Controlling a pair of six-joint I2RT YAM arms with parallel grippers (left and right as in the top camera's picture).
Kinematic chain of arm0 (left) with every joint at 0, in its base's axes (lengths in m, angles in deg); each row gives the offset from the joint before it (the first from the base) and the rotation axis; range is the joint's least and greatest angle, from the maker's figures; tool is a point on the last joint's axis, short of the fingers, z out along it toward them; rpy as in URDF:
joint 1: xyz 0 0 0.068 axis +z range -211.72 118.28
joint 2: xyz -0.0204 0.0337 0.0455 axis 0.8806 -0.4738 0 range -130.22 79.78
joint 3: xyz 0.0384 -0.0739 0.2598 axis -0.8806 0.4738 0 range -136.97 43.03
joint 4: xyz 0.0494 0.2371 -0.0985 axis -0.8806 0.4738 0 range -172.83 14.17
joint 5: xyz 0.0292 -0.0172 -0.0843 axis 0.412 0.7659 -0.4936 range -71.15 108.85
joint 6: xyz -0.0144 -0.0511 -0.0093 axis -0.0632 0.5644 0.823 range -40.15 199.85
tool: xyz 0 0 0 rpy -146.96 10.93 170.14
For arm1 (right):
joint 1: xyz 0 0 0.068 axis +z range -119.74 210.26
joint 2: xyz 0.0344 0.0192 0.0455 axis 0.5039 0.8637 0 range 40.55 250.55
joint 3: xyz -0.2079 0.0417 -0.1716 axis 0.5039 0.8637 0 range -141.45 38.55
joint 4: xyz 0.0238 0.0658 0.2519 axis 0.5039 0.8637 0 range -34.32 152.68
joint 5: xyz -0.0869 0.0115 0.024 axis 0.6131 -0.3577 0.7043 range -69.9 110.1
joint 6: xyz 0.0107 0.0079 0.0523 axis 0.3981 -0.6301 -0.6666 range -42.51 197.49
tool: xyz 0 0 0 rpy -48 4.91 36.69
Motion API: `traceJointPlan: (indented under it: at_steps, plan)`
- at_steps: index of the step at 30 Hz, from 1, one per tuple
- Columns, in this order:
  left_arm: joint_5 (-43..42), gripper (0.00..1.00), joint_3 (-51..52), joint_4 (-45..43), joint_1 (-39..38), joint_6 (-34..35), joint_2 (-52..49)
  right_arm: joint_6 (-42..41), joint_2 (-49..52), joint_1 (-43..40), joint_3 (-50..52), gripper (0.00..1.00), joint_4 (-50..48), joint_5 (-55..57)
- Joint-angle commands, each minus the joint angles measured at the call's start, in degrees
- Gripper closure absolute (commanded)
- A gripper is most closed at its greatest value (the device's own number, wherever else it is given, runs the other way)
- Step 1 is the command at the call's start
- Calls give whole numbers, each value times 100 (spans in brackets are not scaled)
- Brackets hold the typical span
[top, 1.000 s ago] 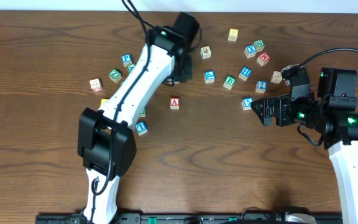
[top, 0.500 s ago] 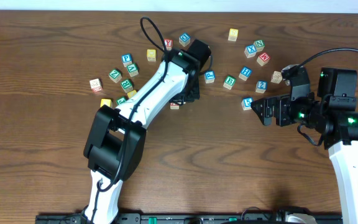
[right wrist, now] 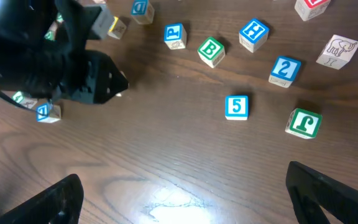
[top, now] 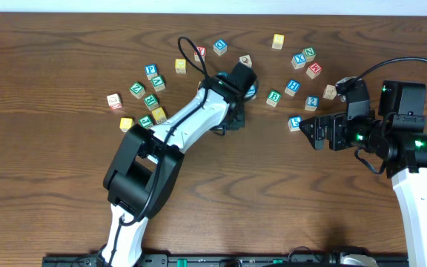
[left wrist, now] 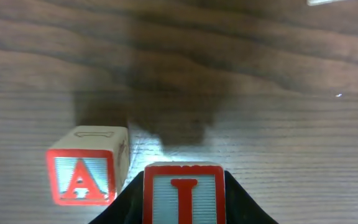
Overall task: Spell out AI2
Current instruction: 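Carry the 'I' block to the right of the 'A' block and lower it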
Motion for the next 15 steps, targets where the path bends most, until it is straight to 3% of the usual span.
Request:
traceJointPlan:
  at_steps: [1, 15]
  plan:
    - [98, 72, 155, -162, 15, -76, 63, 61, -7, -24, -118, 1, 7, -74]
    - [125, 72, 269, -531, 15, -186, 50, 61, -7, -24, -118, 1, 7, -74]
